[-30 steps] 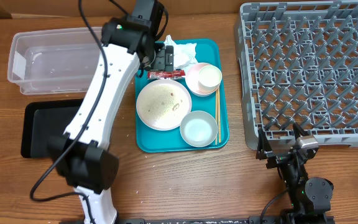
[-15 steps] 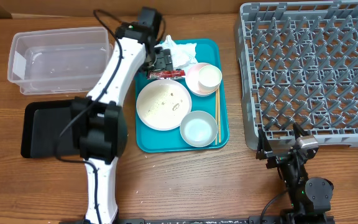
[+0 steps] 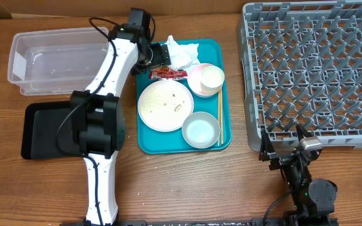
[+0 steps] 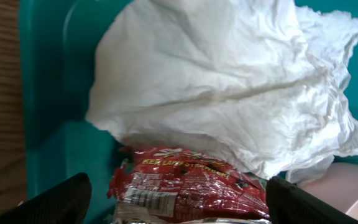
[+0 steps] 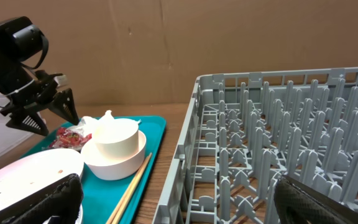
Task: Sort waste into correct bins and load items into the dishwasher
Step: 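Reach the left gripper over the teal tray to the red wrapper, then close the left gripper on the red snack wrapper and lift, then carry the wrapper left and drop it into the clear bin, then move the left gripper back to the tray and grasp the white napkin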
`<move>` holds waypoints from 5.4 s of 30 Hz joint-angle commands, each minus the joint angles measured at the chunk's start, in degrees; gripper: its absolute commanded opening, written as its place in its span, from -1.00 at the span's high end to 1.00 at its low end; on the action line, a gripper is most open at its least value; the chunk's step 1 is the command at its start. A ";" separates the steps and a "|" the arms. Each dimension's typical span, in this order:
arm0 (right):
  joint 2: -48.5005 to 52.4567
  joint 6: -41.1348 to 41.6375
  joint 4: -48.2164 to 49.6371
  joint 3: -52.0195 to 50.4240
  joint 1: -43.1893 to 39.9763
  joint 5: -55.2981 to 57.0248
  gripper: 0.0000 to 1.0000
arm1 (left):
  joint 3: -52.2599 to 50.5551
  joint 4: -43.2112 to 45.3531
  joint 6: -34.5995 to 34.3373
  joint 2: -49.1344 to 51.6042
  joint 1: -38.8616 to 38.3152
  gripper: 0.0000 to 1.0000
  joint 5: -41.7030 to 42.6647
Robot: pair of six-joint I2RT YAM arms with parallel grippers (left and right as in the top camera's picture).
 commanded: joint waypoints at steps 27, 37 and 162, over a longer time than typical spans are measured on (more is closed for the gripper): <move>-0.50 0.17 0.24 -0.59 -0.42 0.37 -1.00 | 1.31 -2.03 8.33 4.35 1.57 0.92 5.53; -0.50 0.17 0.24 -0.59 -0.42 0.37 -1.00 | 1.31 -4.68 7.65 -3.15 2.36 0.92 5.66; -0.50 0.17 0.24 -0.59 -0.42 0.37 -1.00 | -5.79 9.18 6.64 4.55 -4.55 0.88 -14.47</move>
